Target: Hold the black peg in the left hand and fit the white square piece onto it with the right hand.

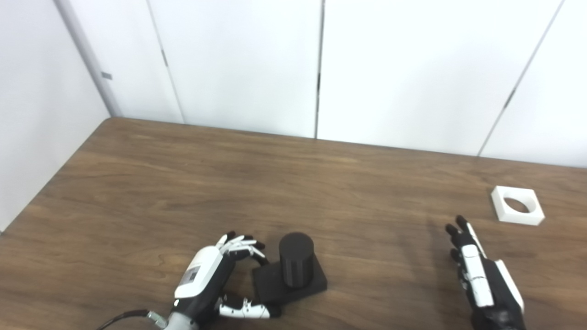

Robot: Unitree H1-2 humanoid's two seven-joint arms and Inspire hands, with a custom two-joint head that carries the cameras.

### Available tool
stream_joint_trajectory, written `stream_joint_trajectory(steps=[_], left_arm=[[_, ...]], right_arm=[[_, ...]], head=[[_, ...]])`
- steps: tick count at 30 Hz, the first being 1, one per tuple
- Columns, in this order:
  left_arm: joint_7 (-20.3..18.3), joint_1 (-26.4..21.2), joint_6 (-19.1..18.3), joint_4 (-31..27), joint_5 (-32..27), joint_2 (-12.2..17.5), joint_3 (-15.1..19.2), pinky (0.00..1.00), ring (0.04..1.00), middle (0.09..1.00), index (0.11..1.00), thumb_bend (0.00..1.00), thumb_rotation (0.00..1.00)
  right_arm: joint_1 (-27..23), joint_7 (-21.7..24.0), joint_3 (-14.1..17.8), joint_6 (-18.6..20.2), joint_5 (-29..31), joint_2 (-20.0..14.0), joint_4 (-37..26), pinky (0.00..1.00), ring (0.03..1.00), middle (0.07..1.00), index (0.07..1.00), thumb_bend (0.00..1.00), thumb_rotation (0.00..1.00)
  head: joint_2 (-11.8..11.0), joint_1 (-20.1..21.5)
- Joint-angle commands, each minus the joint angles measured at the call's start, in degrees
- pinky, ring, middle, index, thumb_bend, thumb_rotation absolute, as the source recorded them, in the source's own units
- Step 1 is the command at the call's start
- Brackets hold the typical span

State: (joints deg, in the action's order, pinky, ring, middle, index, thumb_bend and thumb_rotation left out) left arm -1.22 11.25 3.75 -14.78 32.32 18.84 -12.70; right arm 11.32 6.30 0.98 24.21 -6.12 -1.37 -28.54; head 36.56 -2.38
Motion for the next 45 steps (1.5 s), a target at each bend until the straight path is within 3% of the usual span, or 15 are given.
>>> stream_joint_trajectory(steps=[1,7,14,26,45], left_arm=[[-3.2,0.5,2.1,-1.9,-1.1,1.9,-1.2,1.0,0.879,0.794,0.482,0.52,0.05],[-5.3,0.2,4.0,-1.2,-2.2,3.2,-1.9,1.0,0.874,0.783,0.482,0.52,0.04],[-6.6,-0.5,5.4,-0.4,-2.0,4.4,-2.1,1.0,0.861,0.77,0.482,0.52,0.05],[-6.9,-1.9,7.3,0.6,4.3,6.2,-3.7,0.97,0.862,0.772,0.483,0.52,0.05],[-7.2,-3.2,9.1,0.9,5.8,3.7,-8.2,0.98,0.861,0.768,0.483,0.52,0.05]], right_arm=[[9.2,-0.3,-1.2,-0.6,0.1,0.3,-4.0,1.0,1.0,0.965,1.0,0.41,1.0],[9.2,-0.5,-1.9,0.5,-0.1,0.3,-5.0,1.0,1.0,0.959,1.0,0.44,1.0],[8.9,-0.9,-2.3,1.7,-0.9,0.3,-5.1,1.0,1.0,0.95,1.0,0.5,1.0],[8.5,-0.6,-2.3,2.1,-1.3,0.2,-5.1,1.0,0.999,0.945,1.0,0.53,1.0],[8.2,-1.0,-2.6,2.0,-0.7,1.3,-5.0,1.0,1.0,0.964,1.0,0.53,1.0]], head=[[0.6,0.6],[2.9,3.0],[3.7,4.0],[4.9,4.5],[5.4,6.5]])
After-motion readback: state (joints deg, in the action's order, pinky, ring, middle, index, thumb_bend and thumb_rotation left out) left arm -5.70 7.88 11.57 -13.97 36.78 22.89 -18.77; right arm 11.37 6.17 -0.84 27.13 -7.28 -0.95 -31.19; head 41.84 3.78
